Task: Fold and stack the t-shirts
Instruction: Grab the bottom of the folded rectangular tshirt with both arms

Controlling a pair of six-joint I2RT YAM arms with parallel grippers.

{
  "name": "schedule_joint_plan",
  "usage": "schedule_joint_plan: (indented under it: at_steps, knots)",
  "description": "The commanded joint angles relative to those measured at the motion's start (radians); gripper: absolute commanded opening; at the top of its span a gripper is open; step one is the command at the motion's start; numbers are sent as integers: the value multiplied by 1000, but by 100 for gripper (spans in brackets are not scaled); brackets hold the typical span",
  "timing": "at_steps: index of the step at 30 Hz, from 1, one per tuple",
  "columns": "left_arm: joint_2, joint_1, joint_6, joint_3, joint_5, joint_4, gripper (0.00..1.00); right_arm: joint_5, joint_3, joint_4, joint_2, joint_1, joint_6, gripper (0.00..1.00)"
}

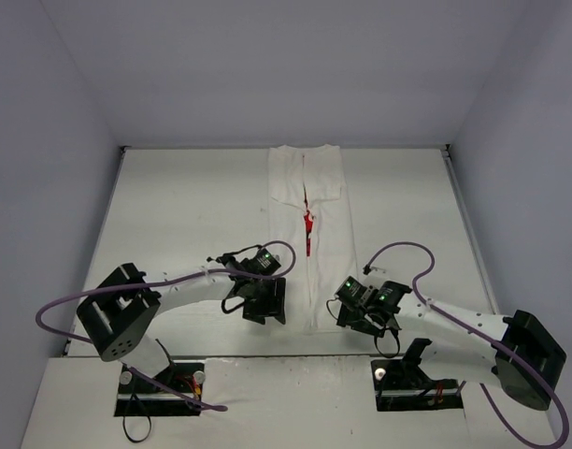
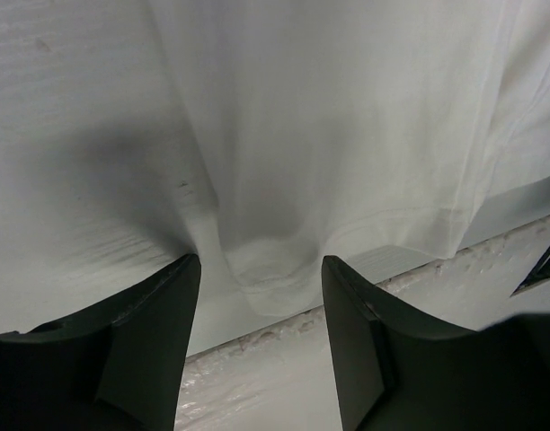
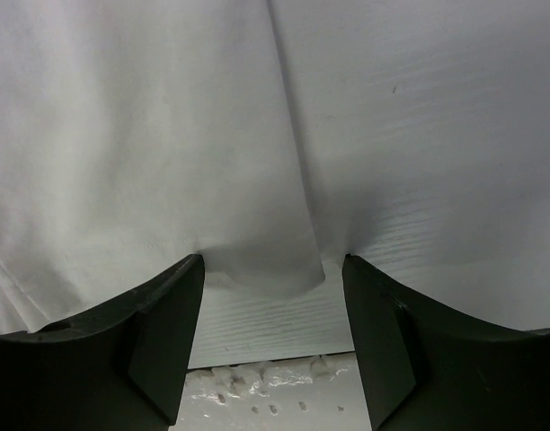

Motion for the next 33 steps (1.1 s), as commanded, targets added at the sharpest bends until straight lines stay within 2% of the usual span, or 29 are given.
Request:
schedule_joint_plan:
  at_steps: [1,8,13,17,20,23,26,30,33]
  knots:
    - [-19,-10,-34,-30,16,-8,50,62,47,-57,23,11,49,60]
    - [23,-30,-22,-32,10,-8,45,94,65,-53,49,10,17,58]
    - [29,-33,-16,-31,-3,-9,38,76,53,-26,60,6,-7,55]
    - [21,-35,-15,-39,-4,-10,23,37,26,18,61,-4,-19,53]
    - [17,-36,-15,-49,-11,-12,17,18,17,38,62,-13,-42,52]
    - [14,-35,-16,-50,-11,-14,1,1,14,50,66,-25,-60,49]
    - [1,-33,-12,-50,-27,-29,0,-19,7,64,67,-29,-70,37]
    - [-29,-22,3,-38,-57,-71,0,-35,11,64,50,-27,-78,2]
    - [-51,-16,24,-15,-73,-108,0,-43,36,60,32,-27,-87,0]
